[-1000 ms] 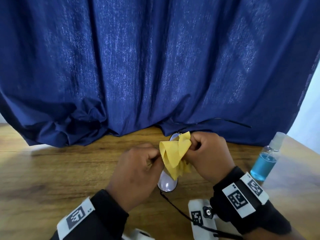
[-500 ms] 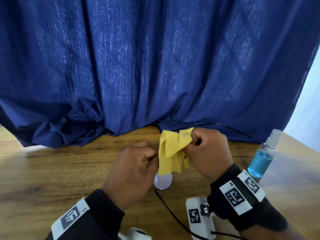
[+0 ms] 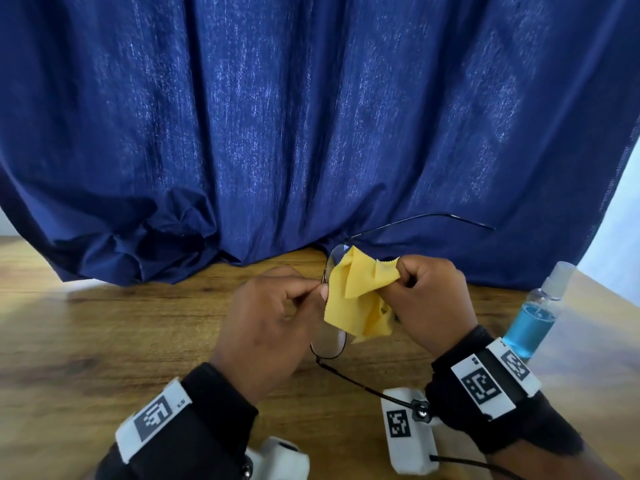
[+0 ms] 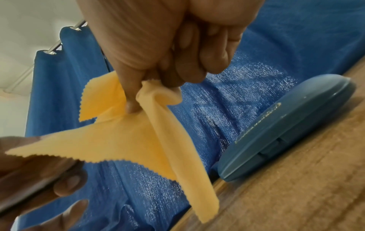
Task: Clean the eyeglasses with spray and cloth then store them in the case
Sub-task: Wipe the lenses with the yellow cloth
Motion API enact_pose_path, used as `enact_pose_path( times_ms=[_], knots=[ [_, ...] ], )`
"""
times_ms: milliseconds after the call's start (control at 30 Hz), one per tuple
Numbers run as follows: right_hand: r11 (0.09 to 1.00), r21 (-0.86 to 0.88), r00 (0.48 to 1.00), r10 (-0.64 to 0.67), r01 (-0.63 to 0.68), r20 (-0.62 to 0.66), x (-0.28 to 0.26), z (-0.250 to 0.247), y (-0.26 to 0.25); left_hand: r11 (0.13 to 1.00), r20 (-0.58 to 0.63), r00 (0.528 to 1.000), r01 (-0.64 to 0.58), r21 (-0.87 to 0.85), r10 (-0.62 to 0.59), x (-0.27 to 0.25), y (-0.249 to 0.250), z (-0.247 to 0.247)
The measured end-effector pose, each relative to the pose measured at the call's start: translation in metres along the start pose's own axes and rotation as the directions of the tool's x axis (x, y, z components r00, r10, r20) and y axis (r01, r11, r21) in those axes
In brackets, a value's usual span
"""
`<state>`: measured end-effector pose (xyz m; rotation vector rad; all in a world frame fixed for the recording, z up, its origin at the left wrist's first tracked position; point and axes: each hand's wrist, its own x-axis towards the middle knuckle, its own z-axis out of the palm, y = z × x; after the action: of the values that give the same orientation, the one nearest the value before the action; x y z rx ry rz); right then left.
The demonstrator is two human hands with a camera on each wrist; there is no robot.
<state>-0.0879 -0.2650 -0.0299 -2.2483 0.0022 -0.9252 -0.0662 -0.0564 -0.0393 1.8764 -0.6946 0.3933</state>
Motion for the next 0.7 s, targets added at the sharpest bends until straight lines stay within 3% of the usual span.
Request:
enact_pose_path(
  times_ms=[300, 700],
  knots=[
    [1.000, 0.016, 0.995, 0.024, -0.025, 0.101, -0.0039, 0.0041, -0.0012, 1.000, 0.011, 1.000, 0.015, 0.002, -0.015, 0.0009, 0.0014, -0.0023],
    [1.000, -0.010, 0.999, -0.020, 0.020, 0.048, -0.0070, 0.0044, -0.0098, 0.994, 0.117, 0.992, -0.065, 0.088, 0.054, -0.0008, 0.0005, 0.0022]
  ],
)
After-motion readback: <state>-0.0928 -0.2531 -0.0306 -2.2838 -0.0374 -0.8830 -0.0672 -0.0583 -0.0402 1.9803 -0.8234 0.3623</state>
